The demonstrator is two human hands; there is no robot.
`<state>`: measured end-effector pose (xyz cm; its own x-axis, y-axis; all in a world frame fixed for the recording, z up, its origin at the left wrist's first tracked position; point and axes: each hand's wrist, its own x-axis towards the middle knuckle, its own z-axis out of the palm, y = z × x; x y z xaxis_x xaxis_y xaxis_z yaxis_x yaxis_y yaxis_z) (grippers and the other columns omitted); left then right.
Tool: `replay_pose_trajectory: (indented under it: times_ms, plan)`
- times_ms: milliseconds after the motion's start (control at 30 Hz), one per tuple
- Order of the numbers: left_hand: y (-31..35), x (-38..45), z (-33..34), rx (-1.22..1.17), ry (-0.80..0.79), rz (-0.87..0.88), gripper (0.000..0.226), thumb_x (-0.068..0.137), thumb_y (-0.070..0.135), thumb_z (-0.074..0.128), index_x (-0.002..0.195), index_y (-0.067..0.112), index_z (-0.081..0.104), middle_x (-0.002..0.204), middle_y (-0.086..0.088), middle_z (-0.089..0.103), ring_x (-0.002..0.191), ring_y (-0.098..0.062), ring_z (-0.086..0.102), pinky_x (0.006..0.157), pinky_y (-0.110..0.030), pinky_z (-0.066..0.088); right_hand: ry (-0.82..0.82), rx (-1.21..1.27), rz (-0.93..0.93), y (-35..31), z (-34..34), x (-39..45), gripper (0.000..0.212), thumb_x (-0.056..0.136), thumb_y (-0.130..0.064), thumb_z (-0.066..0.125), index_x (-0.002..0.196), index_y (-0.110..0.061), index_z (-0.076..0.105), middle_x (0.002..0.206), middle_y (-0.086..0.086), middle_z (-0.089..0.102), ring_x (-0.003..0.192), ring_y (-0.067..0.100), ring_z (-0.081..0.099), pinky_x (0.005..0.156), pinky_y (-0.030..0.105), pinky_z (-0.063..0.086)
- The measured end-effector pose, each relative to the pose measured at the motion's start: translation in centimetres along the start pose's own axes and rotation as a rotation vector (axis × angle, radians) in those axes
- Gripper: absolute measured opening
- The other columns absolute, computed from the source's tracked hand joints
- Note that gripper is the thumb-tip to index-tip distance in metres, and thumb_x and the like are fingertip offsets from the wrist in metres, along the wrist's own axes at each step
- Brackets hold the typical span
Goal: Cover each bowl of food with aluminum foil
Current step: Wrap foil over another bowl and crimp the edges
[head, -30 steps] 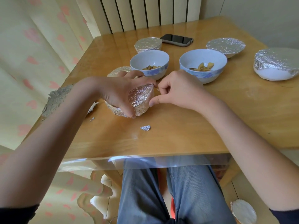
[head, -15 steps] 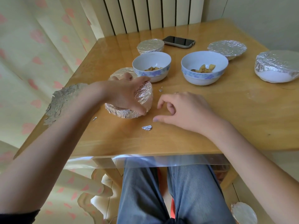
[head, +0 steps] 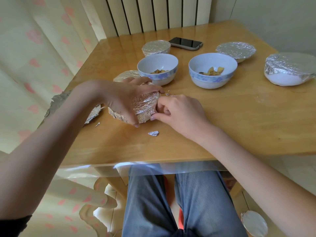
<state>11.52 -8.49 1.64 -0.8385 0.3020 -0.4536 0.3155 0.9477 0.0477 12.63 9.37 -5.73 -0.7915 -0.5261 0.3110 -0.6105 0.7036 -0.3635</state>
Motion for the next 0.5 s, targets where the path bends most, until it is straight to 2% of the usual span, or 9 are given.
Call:
replay_pose_trajectory:
  times_ms: [133,233,367,500]
  plan:
    - [-0.4,0.3,0.1,-0.010,0.010,0.002,0.115,0.060,0.036,0.089,0.138,0.065,0.008,0.156,0.021,-0.002,0.147,-0.012,-0.002,0.118,-0.047,0.017,-0.011,0.172,0.021,0.8,0.0,0.6,0.026,0.076,-0.047,0.072,0.075,-0.024,0.061,0.067,-0.008,0.061,0.065,0.007,0.049,0.059,0.028,0.035]
    - [-0.5,0.3,0.1,-0.007,0.014,-0.005,0.116,0.061,0.036,0.089,0.139,0.065,0.008,0.155,0.022,-0.002,0.146,-0.012,-0.002,0.118,-0.047,0.018,-0.045,0.255,0.041,1.6,-0.4,1.5,0.032,0.066,-0.048,0.080,0.065,-0.020,0.065,0.055,-0.013,0.056,0.055,0.003,0.048,0.055,0.027,0.037]
    - [-0.7,0.3,0.2,-0.001,0.026,-0.002,0.116,0.059,0.039,0.089,0.136,0.068,0.007,0.153,0.024,0.002,0.145,-0.011,-0.001,0.116,-0.051,0.022,-0.074,0.108,0.044,1.9,-1.6,3.3,0.046,0.054,-0.059,0.080,0.055,-0.015,0.064,0.049,-0.009,0.053,0.056,0.005,0.046,0.051,0.027,0.032]
    - [-0.6,0.4,0.4,-0.001,0.050,0.004,0.113,0.059,0.038,0.088,0.137,0.067,0.011,0.150,0.023,0.007,0.143,-0.011,0.003,0.114,-0.049,0.026,-0.184,0.047,0.025,2.2,-2.2,5.0,0.048,0.047,-0.064,0.078,0.052,-0.018,0.066,0.048,-0.004,0.056,0.054,0.010,0.049,0.050,0.026,0.030]
